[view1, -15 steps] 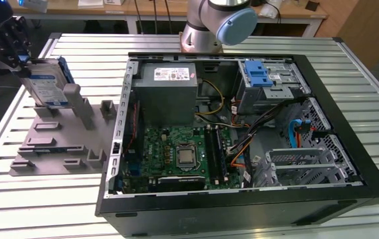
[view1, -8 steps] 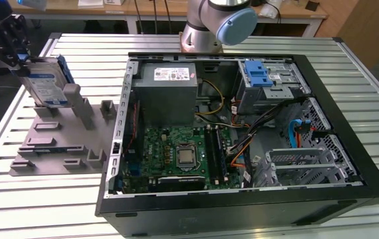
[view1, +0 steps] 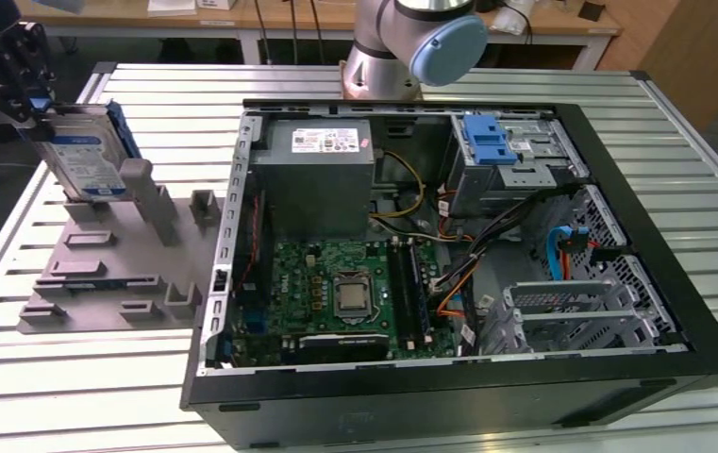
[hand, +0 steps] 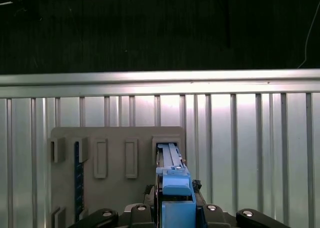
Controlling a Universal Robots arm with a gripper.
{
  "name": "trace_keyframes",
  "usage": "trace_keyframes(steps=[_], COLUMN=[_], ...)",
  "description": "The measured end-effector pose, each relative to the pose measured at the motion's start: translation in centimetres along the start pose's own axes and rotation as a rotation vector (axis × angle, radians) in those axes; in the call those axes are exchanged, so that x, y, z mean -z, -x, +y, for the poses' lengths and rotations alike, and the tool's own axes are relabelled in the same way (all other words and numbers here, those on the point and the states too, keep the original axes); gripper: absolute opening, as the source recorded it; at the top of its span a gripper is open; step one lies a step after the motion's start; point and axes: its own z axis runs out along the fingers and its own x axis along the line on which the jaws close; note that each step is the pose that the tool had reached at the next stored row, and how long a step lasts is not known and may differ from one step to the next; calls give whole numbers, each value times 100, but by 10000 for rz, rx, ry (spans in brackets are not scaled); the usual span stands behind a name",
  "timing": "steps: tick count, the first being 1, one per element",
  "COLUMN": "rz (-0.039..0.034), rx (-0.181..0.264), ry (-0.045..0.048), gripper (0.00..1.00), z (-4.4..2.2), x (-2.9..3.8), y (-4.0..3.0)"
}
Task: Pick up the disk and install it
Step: 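Pick up the disk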
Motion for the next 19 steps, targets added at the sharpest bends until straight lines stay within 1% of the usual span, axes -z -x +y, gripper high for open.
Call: trace_keyframes(steps=[7,19], rz=[-1,0], rx=[0,0], ry=[-1,-1], gripper=[36,36], z=[0,0], x=[55,113], y=[0,-1])
